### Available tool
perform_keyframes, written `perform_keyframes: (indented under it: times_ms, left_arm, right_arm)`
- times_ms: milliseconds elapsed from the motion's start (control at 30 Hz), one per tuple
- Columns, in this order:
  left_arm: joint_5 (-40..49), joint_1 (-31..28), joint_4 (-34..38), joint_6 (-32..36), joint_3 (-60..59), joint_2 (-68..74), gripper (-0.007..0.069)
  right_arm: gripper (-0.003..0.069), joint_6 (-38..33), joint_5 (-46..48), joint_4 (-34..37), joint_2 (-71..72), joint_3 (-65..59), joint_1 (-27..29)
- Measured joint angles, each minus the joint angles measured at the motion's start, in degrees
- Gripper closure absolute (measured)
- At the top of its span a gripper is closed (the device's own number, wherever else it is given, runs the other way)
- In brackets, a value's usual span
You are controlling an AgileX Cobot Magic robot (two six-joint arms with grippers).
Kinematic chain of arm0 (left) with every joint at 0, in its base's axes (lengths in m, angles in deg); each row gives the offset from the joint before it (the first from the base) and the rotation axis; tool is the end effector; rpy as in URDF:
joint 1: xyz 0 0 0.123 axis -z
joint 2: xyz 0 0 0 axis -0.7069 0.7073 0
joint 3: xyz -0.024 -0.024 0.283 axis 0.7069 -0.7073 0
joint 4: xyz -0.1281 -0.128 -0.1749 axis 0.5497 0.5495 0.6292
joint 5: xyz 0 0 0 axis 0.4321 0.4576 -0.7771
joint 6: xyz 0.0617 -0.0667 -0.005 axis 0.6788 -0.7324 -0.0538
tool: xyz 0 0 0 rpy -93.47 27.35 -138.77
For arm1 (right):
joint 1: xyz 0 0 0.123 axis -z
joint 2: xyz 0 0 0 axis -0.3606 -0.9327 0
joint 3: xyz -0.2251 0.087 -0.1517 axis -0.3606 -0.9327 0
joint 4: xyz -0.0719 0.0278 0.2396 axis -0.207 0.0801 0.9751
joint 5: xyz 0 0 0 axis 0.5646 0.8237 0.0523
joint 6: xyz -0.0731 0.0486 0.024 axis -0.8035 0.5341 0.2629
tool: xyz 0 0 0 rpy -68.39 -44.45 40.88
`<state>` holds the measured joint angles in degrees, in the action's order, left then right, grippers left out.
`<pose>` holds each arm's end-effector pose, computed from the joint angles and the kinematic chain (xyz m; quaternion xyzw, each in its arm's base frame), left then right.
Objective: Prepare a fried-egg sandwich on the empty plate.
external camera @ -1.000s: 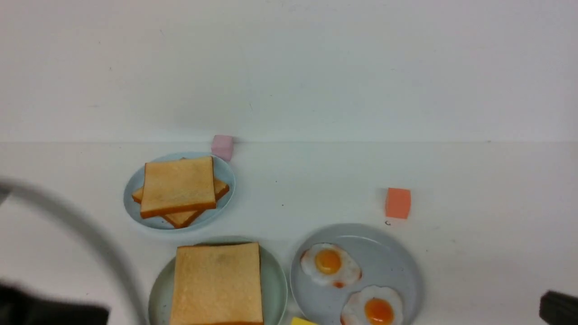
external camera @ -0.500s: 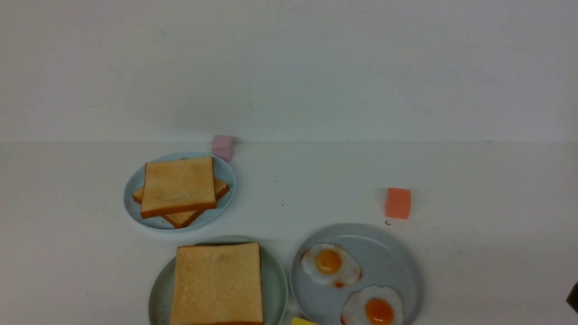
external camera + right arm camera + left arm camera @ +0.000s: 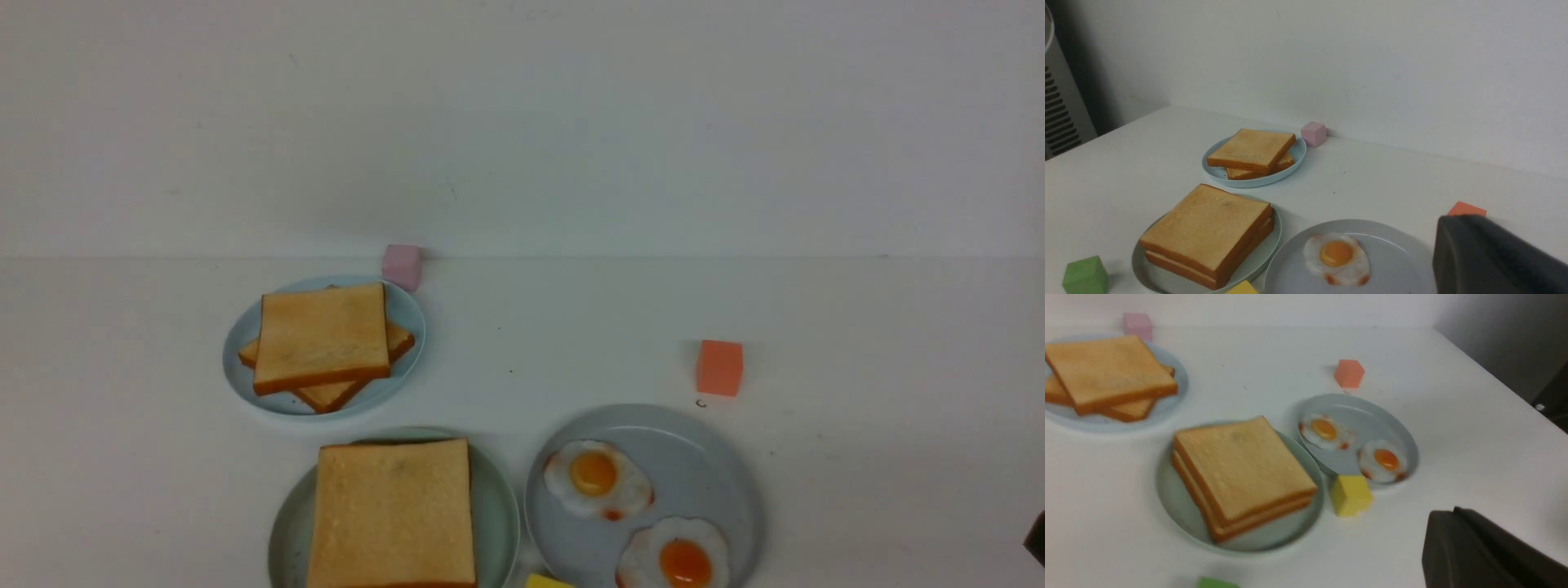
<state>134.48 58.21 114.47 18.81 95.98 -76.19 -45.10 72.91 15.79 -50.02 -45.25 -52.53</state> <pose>-0.0029 -0.0293 0.2852 0.1194 0.7748 -0.2496 0.5684 0.0554 0.0345 0.2602 -0.1767 0.7041 0.2092 0.6552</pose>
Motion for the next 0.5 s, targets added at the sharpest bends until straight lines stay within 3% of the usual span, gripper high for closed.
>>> perform_keyframes:
  times_ms: [100,267,367,500]
  left_arm:
    - [-6.43,-1.58,-8.82,-3.96,-3.74,0.00,0.0638]
    - [-20.85,-8.23,-23.36,-21.56,-16.42,0.00,0.0638]
    - [-26.37,-10.27,-25.18,-25.84,-23.48,0.00,0.0638]
    - [-25.56,-10.39,-25.51,-26.73,-26.81,0.00,0.0637]
  right_arm:
    - [0.0647,0.00,0.00,0.00,0.00,0.00,0.00]
    - [0.0641,0.00,0.00,0.00,0.05,0.00,0.00]
    - [0.0638,0.00,0.04,0.00,0.07,0.00,0.00]
    - [0.0637,0.00,0.04,0.00,0.07,0.00,0.00]
